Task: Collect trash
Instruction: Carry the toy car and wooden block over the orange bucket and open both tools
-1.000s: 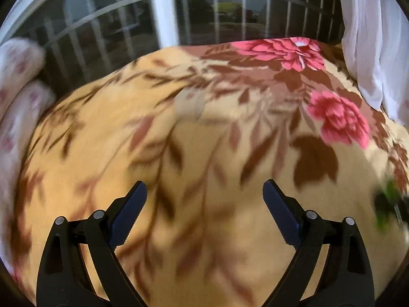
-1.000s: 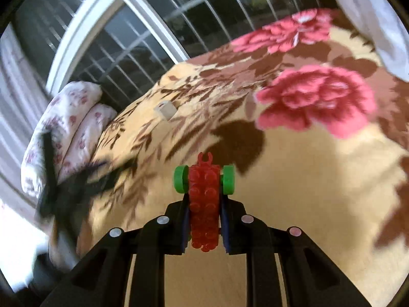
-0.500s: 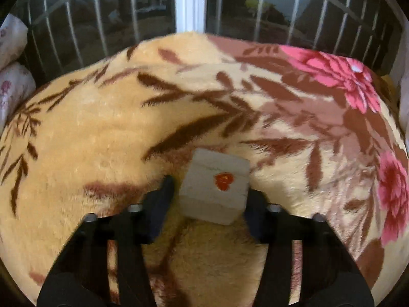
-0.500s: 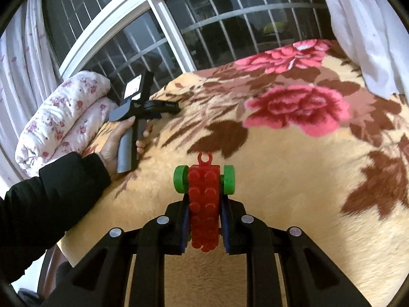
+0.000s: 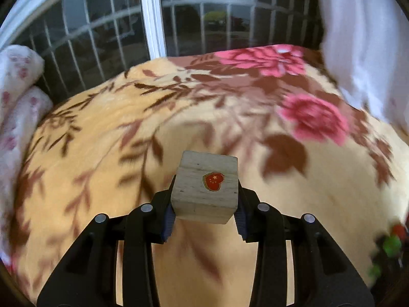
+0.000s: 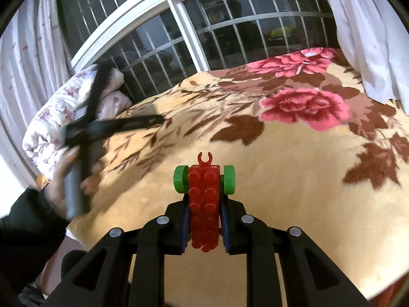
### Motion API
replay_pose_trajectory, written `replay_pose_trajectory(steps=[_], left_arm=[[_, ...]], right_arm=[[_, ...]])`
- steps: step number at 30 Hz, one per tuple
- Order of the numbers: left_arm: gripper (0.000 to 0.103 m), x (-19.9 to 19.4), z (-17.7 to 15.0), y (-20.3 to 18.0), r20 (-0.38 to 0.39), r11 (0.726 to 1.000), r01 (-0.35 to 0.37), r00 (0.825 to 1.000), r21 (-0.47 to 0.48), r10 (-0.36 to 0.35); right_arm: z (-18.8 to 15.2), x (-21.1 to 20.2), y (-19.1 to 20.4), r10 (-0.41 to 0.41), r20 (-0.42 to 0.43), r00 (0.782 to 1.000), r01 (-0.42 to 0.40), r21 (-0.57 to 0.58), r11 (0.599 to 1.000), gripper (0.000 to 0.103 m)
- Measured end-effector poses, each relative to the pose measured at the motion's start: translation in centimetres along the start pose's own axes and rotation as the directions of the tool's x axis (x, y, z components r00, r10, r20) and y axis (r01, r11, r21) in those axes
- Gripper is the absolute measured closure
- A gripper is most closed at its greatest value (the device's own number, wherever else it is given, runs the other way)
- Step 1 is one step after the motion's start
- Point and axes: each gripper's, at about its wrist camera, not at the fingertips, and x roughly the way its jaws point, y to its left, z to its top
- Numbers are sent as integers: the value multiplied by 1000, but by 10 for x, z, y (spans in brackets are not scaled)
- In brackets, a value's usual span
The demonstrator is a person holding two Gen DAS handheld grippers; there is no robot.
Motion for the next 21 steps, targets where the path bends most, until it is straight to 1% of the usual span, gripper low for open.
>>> replay_pose_trajectory(steps=[1,4,6,7,9,10,12,13,14,15,17,18,21], left_arm=[[66,-25,-17,-5,15,1000,8,1000,-2,-8],[66,-76,-60,-19,38,1000,16,999,-1,-16],[66,-98,-89,-25,26,999,43,999,-10,-42],[66,-108,-106,-29,14,999,40,999,-10,-40],[66,-119,-136,-36,-17,999,43,999,-2,-43],[66,-122,-156,-39,-45,999,41,998,2,-41],[66,-123,-180,-37,-88,998,56,994,-15,-57],[66,-121,-197,-38,-118,998,64,991,-19,-66],[66,-117,-208,-38,-142,998,59,988,-24,-62],[66,-110,-224,-39,-181,998,60,981,-25,-64],[66,-102,-247,-44,-229,998,55,972,-21,-58],[66,-95,-260,-47,-261,998,63,963,-24,-67],[66,-85,-279,-57,-308,996,85,947,-20,-87]], right_arm=[[-5,-6,4,1,-4,1000,-1,-9,1000,83],[-25,-26,20,35,-35,999,-36,-34,999,83],[-44,-39,28,83,-78,994,-86,-37,996,83],[-53,-43,31,98,-100,990,-102,-36,994,83],[-75,-53,36,102,-150,983,-110,-50,993,83],[-85,-57,37,96,-171,981,-108,-58,992,83],[-112,-64,39,96,-217,972,-112,-63,992,83],[-122,-65,39,101,-236,966,-118,-60,991,83],[-131,-66,39,96,-250,964,-114,-61,992,83],[-141,-66,39,86,-269,959,-107,-66,992,83],[-156,-62,38,72,-302,950,-101,-82,991,83],[-163,-59,38,66,-315,947,-99,-91,991,83],[-180,-45,34,63,-373,926,-107,-98,989,83]])
